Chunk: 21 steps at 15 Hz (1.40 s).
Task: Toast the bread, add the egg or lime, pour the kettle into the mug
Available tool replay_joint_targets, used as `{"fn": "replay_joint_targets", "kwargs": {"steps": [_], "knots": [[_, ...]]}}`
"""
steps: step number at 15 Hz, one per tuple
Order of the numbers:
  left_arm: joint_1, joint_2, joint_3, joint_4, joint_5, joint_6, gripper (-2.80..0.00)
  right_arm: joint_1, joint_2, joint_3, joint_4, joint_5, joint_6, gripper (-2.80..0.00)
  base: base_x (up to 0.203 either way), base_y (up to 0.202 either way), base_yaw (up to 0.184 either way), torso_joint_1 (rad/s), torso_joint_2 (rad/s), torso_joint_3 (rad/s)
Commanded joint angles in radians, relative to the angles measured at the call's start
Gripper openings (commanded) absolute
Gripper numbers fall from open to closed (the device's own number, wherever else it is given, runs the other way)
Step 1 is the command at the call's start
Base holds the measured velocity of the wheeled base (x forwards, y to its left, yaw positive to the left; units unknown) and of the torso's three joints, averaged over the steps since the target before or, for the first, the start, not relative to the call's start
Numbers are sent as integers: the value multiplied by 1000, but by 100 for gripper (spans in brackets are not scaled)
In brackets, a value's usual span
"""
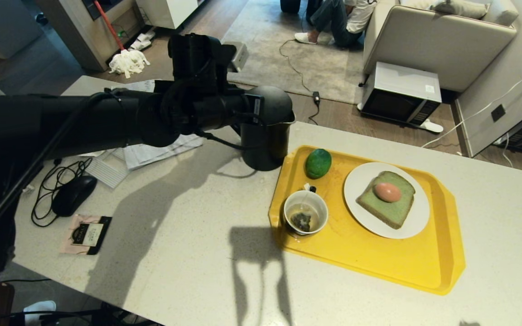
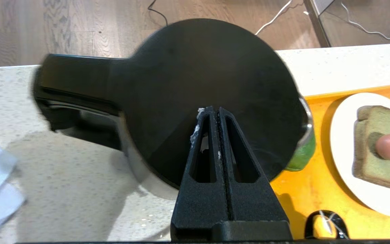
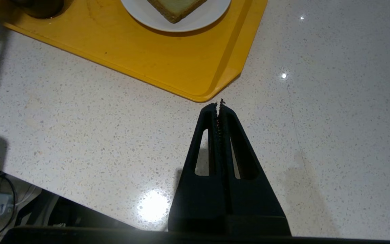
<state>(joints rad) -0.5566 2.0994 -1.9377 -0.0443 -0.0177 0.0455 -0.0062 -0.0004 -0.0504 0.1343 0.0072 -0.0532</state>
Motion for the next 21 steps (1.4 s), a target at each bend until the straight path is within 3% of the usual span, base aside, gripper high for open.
{"fn": "replay_joint_targets", "kwargs": {"steps": [1, 10, 14, 15, 18, 21], "knots": [[-3, 14, 1, 1, 1, -1, -280, 0, 0, 0, 1, 0, 0, -280, 0, 0, 0, 0, 0, 0], [-3, -159, 0, 12, 11, 42, -280, 0, 0, 0, 1, 0, 0, -280, 0, 0, 0, 0, 0, 0], [-2, -298, 6, 117, -11, 51, -280, 0, 0, 0, 1, 0, 0, -280, 0, 0, 0, 0, 0, 0], [-4, -341, 22, 163, -56, 49, -280, 0, 0, 0, 1, 0, 0, -280, 0, 0, 0, 0, 0, 0], [-26, -486, 172, 251, -290, 42, -280, 0, 0, 0, 1, 0, 0, -280, 0, 0, 0, 0, 0, 0], [-56, -667, 373, 284, -359, 45, -280, 0, 0, 0, 1, 0, 0, -280, 0, 0, 0, 0, 0, 0]]}}
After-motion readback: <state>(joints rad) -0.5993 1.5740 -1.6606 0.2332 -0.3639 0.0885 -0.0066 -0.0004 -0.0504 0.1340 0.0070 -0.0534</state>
